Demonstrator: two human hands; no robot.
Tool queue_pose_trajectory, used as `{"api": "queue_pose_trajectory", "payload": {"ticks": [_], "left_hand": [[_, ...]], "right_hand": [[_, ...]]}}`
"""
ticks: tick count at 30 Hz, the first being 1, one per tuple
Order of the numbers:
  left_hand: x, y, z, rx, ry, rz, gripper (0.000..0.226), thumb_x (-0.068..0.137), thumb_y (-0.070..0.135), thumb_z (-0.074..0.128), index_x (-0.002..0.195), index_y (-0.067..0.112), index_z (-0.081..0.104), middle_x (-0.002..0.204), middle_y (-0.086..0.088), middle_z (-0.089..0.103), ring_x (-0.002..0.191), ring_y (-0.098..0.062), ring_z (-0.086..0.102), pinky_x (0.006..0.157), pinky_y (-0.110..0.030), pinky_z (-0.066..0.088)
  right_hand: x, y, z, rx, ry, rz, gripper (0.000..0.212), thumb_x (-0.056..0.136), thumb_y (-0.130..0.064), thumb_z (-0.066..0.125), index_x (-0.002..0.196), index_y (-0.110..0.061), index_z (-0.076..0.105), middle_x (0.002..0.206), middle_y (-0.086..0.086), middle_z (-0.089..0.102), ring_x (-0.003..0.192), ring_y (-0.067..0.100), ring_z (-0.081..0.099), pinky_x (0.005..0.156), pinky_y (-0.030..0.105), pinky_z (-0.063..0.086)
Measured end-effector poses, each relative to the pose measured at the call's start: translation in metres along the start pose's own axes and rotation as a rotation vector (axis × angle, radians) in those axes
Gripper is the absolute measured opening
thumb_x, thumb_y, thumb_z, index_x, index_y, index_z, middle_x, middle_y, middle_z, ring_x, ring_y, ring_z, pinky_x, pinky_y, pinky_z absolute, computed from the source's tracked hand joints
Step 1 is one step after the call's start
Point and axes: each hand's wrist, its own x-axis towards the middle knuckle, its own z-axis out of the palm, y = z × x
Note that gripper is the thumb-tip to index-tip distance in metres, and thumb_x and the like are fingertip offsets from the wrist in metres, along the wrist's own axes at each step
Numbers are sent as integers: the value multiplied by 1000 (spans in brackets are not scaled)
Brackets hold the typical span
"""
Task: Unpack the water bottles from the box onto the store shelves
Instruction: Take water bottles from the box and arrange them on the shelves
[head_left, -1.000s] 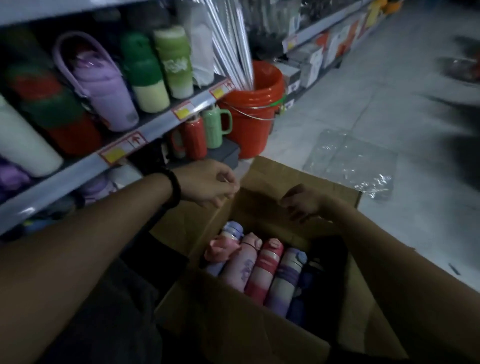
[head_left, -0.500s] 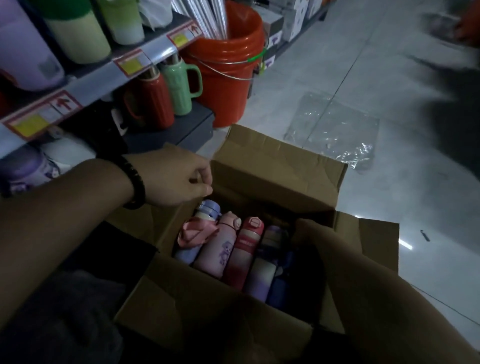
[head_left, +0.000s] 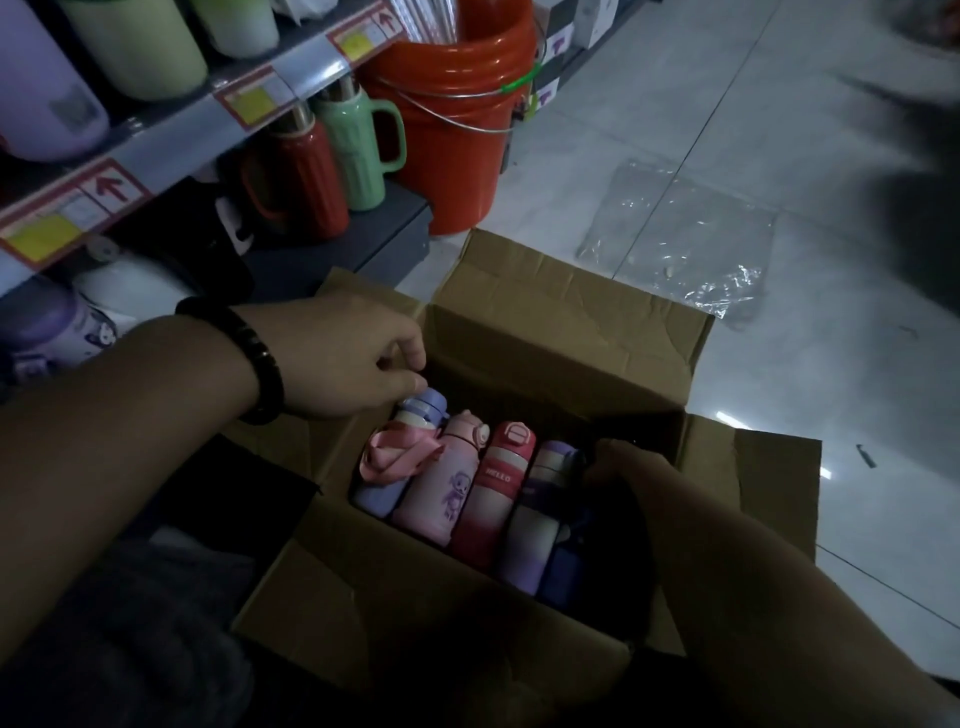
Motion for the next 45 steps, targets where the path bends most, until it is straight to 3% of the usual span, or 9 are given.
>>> {"api": "queue_pose_trajectory", "payload": {"ticks": [7, 17, 21, 25, 28, 31, 35, 40, 45], "left_hand": [[2, -1, -2, 50, -34, 3, 35, 96, 53, 61, 125, 34, 66, 122, 10, 67, 117, -10, 61, 104, -38, 50], [-6, 1, -13, 88, -129, -20, 38, 101, 52, 55, 131, 32, 64, 137, 4, 62, 132, -16, 53, 108, -29, 37], [-14, 3, -19, 113, -181, -47, 42, 102, 54, 53, 135, 31, 62, 144, 4, 58, 138, -17, 48, 113, -33, 35], [-19, 11, -17, 185, -234, -52, 57, 97, 60, 58, 142, 26, 59, 145, 4, 59, 133, -14, 54, 112, -32, 42], [-23, 17, -15, 272, -258, -7, 78, 79, 81, 62, 133, 25, 65, 132, 5, 67, 121, -17, 61, 108, -39, 48], [-27, 16, -15, 95, -132, 111, 94, 55, 92, 64, 130, 35, 64, 128, 12, 69, 115, -13, 64, 107, -40, 50], [-47, 13, -14, -319, 108, 177, 69, 75, 61, 85, 136, 38, 60, 132, 15, 69, 118, -8, 66, 103, -40, 53], [-76, 18, -3, -512, 660, 56, 71, 67, 42, 96, 129, 33, 62, 120, 20, 67, 105, 15, 61, 90, -14, 53], [-101, -4, -2, -435, 753, -74, 52, 103, 1, 54, 151, -7, 36, 160, -14, 36, 143, -26, 46, 113, -31, 29]], "right_hand": [[-136, -73, -65, -137, -170, 25, 34, 73, -43, 94, 82, -21, 69, 105, 4, 63, 103, 24, 59, 85, 35, 49], [-215, -117, -81, -385, -238, -100, 65, 69, -48, 95, 116, -14, 66, 107, 2, 62, 79, 21, 57, 61, 33, 51], [-254, -140, -119, -169, -54, -233, 74, 76, -39, 92, 137, -11, 59, 136, 1, 58, 111, 25, 62, 80, 22, 57], [-312, -178, -173, -251, -198, -123, 79, 50, -51, 100, 112, -8, 77, 103, 15, 80, 96, 38, 77, 92, 57, 58], [-371, -212, -208, -269, -147, -225, 79, 55, -56, 96, 112, -5, 76, 95, 17, 80, 79, 36, 76, 88, 55, 60], [-426, -235, -226, -191, -27, -402, 71, 64, -54, 94, 109, -4, 74, 95, 20, 79, 70, 37, 74, 69, 45, 63], [-476, -254, -232, -68, 151, -634, 61, 66, -51, 93, 106, -10, 74, 92, 15, 79, 74, 40, 77, 60, 40, 60], [-514, -270, -233, 52, 312, -898, 28, 75, -52, 88, 90, -31, 75, 81, -14, 78, 66, 1, 72, 58, 23, 59], [-540, -286, -214, 147, 416, -1031, 44, 78, -67, 80, 67, -25, 70, 55, -23, 67, 47, -7, 60, 44, 10, 40]]}}
